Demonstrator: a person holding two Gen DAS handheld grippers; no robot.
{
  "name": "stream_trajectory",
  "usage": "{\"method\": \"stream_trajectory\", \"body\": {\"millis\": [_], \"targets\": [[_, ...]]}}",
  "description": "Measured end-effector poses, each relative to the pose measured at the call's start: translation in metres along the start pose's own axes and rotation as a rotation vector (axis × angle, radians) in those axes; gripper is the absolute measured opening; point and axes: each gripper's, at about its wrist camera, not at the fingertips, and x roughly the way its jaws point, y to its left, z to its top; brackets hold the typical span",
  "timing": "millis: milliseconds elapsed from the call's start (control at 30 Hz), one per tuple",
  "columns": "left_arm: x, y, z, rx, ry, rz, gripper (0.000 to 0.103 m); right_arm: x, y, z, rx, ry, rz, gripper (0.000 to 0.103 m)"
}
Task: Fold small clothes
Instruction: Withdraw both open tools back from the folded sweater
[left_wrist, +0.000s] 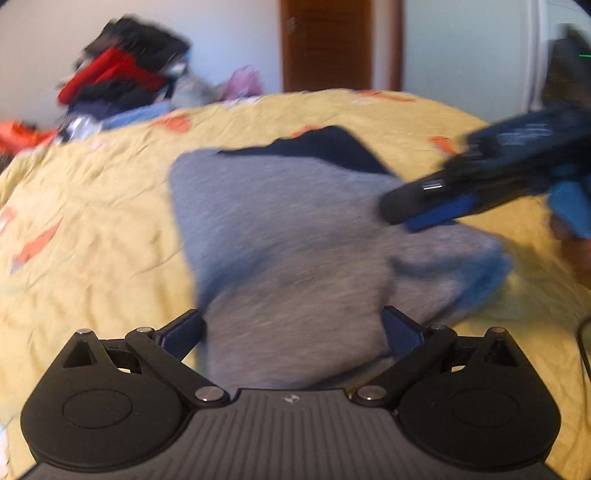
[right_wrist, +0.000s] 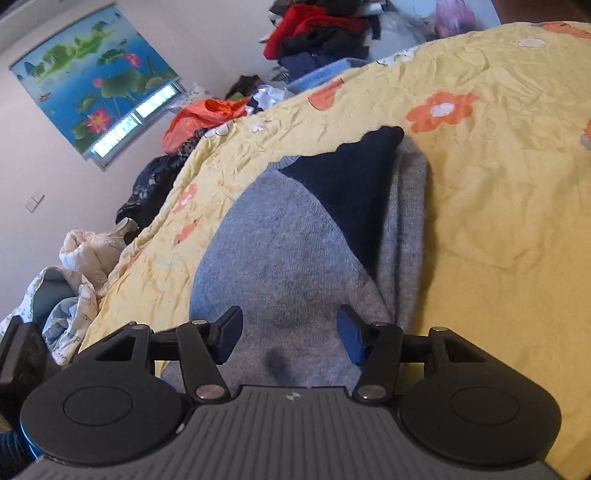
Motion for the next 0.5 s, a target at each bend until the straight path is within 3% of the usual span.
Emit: {"method": "stream_trajectory", "body": {"millis": [133,200,267,300,400,500], "targets": [[-0.017,-0.006,-0.002,-0.018,-0.052,-0.007,0.102,-0.022,0.033,-0.011,-0.086,-0.031,0.033,0.067],[-0.018,-0.017,-0.01,0.006,-0.061,-0.015,0.102,-0.021,0.036,-0.023,-0.083,0.002,0.053,0.074],[-0.012,-0.022,-0.019,0.017,-0.031,0.015,0.102,-0.007,0.025,-0.036,-0.087,0.055,0.005,0.07],[-0.014,-0.023,-0.023,0.015,-0.034,0.04,0.102,-0.012,0.019,-0.042,-0.104,0.011,0.023,0.069],[-0.031,-0.015,-0.032,-0.064,-0.067,0.018,0.103,-0.032,0.016,-0.039,0.014,0.025,0.027,0.072],[-0.041,-0.009,-0.036,-0.149,-0.071,0.086,0.103,-0.058,0.029,-0.045,-0.047,-0.039,0.0,0.079]]}}
